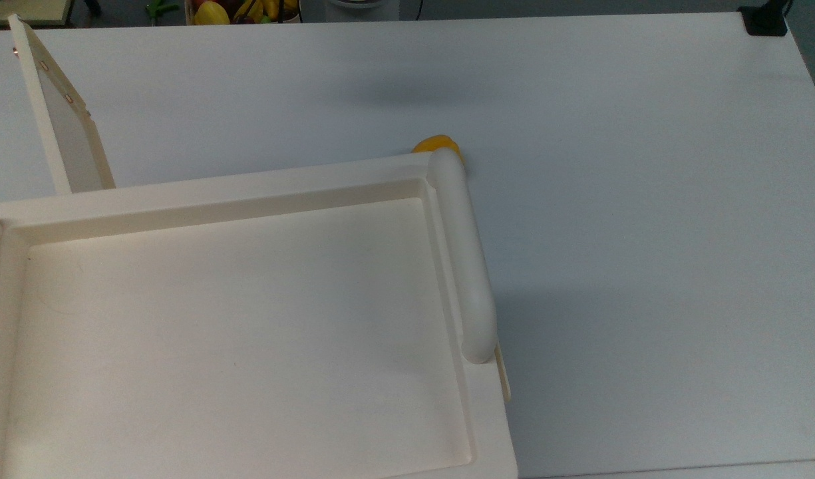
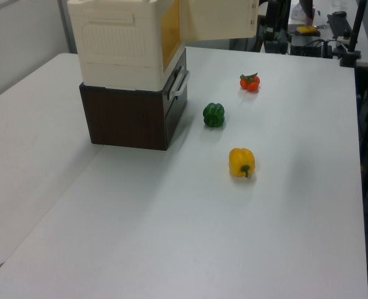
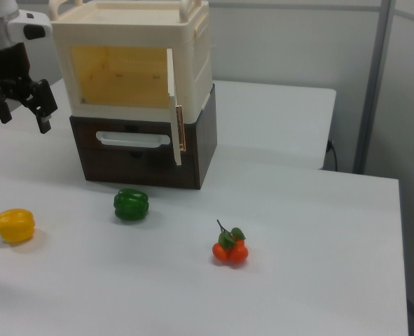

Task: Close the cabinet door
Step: 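Move the gripper from rest toward the open cream cabinet door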

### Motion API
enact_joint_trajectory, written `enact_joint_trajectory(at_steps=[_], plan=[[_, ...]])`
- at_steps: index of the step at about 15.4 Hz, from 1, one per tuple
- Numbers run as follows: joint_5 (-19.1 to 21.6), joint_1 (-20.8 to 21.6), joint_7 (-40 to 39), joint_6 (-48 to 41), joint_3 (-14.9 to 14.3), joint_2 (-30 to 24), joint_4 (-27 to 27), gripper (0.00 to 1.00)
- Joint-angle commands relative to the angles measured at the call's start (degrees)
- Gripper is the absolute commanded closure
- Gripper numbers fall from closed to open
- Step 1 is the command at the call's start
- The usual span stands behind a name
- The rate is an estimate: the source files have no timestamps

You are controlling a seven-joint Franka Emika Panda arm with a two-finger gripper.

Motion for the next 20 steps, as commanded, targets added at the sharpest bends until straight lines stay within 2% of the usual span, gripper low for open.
enact_joint_trajectory(at_steps=[1, 5, 6, 7, 9, 10, 11, 12, 15, 17, 20], plan=[[0.91, 0.01, -0.03, 1.29, -0.5, -0.59, -0.83, 0.0], [0.91, -0.08, -0.38, 1.29, -0.5, -0.59, -0.83, 0.0], [0.99, -0.26, -0.38, 1.29, -0.59, -0.59, -0.74, 0.04], [1.0, -0.43, -0.81, 1.29, -0.59, -0.59, -0.65, 0.21], [2.22, -0.61, -3.53, 1.2, -0.68, -0.77, -0.65, 0.73], [4.14, -1.05, -3.54, 1.12, -1.11, -0.86, -0.48, 0.81], [6.07, -2.09, -3.89, 1.03, -1.2, -1.03, -0.48, 0.95], [7.05, -2.71, -3.89, 0.85, -1.29, -1.12, -0.48, 1.0], [7.06, -3.51, -3.54, 0.15, -2.51, -1.47, -0.48, 1.0], [7.41, -4.21, -3.98, -1.08, -4.97, -1.82, -0.57, 1.0], [7.24, -5.61, -6.95, 1.8, -7.79, -0.69, -0.57, 1.0]])
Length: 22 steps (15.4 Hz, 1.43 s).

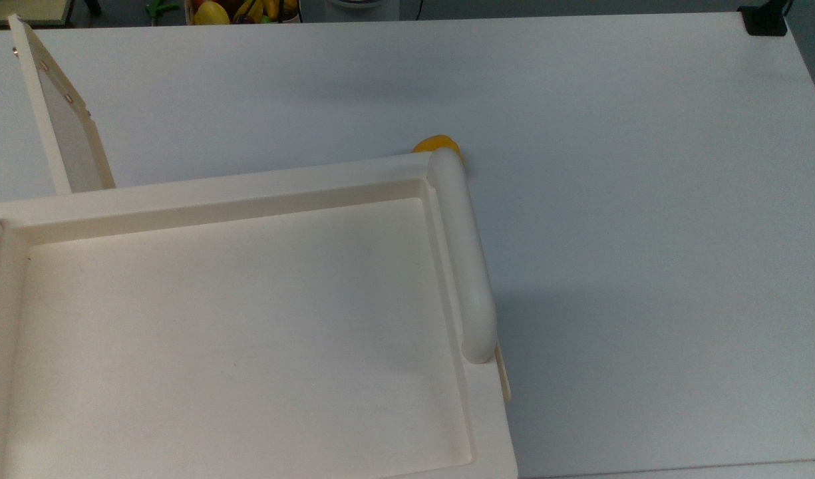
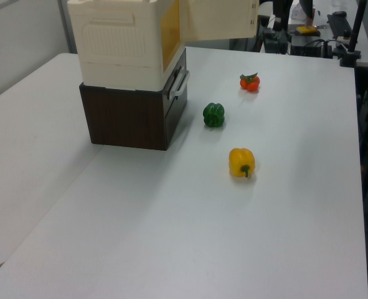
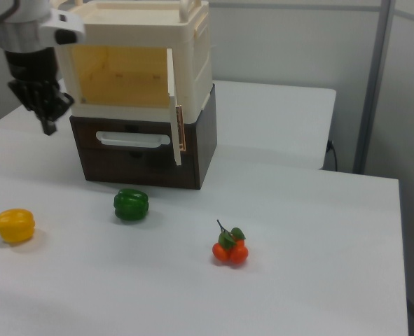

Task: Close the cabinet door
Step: 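Move the gripper from rest toward the open cream cabinet door, then position the gripper against the outer edge of the open door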

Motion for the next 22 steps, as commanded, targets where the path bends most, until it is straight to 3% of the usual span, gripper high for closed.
enact_joint_trajectory(at_steps=[1, 7, 11, 22], plan=[[1.19, -2.04, -5.0, 4.46, -3.87, 0.2, -0.94, 1.0], [2.68, -2.31, -9.32, 17.29, -12.49, 3.89, -1.29, 1.0], [8.29, -4.42, -12.29, 28.38, -13.03, 7.76, -1.73, 1.0], [23.68, -6.09, -20.56, 41.4, -13.03, 12.51, -1.56, 1.0]])
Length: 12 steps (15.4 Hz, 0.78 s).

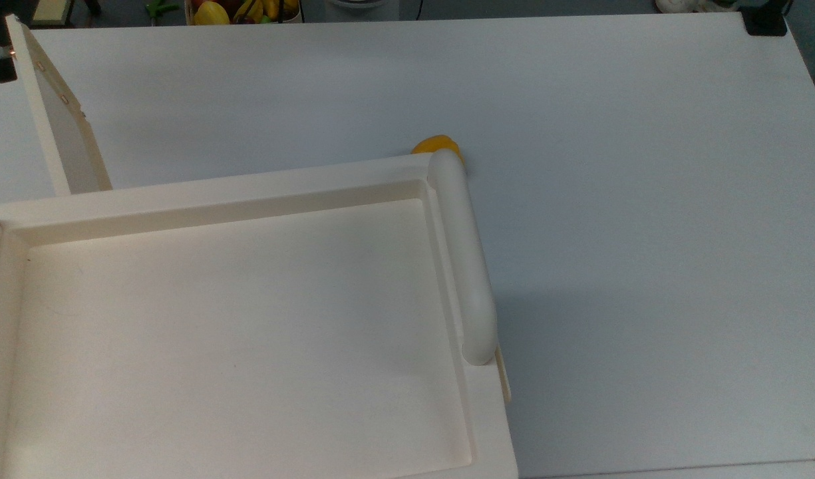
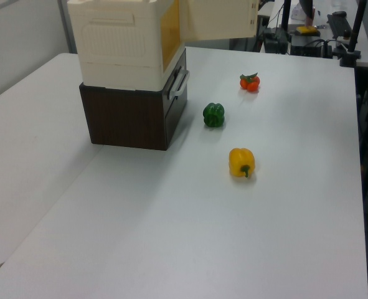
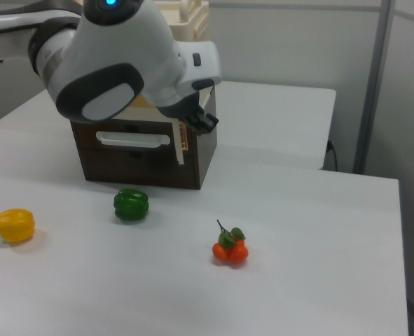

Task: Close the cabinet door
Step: 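Position the gripper against the outer edge of the open door, then push the door edge with the gripper, swinging it toward the cabinet front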

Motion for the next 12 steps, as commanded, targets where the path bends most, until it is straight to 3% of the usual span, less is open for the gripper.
enact_joint_trajectory(at_steps=[1, 6, 12], plan=[[4.76, 0.65, -3.21, 1.42, -0.1, 0.48, -0.02, 1.0], [4.77, 1.36, -2.87, 0.19, 0.86, 0.05, -0.63, 1.0], [4.68, 2.15, -2.69, -9.39, 1.3, -1.54, -0.28, 1.0]])
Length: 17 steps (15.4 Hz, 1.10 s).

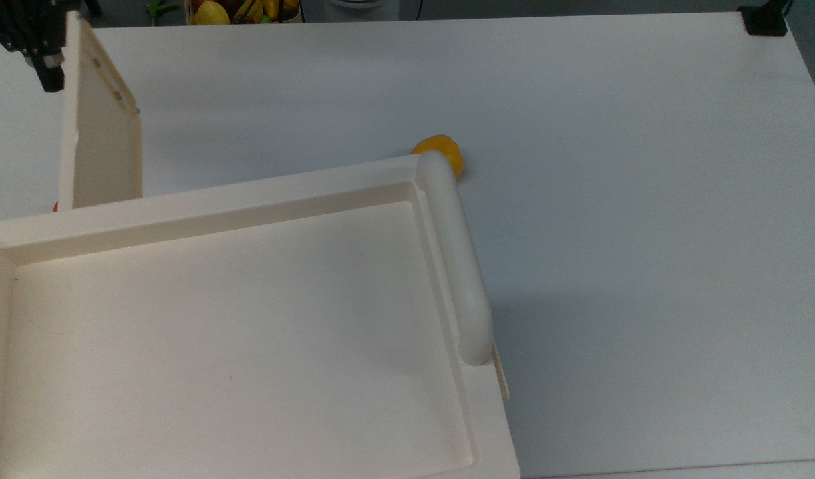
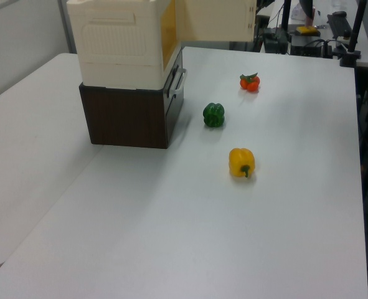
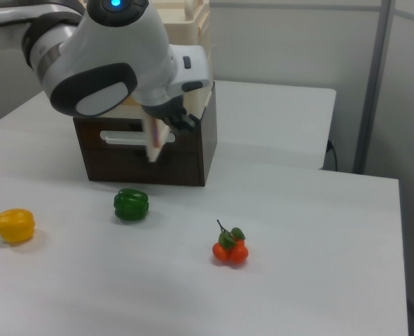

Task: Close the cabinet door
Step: 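Push the door edge with the gripper, swinging it toward the cabinet front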

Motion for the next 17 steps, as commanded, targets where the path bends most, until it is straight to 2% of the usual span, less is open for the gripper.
enact_joint_trajectory(at_steps=[1, 6, 10, 14, 17], plan=[[1.48, 0.96, -0.34, -3.32, 0.91, -1.12, -0.45, 1.0], [1.83, 0.96, -0.25, -3.15, 5.83, -1.03, -0.37, 1.0], [6.22, 0.96, -0.69, -0.52, 9.53, -0.5, -0.01, 1.0], [6.49, 3.06, -0.43, 2.02, 10.15, 0.2, 0.07, 1.0], [6.49, 3.51, -0.34, 7.12, 12.69, 1.16, 0.07, 1.0]])
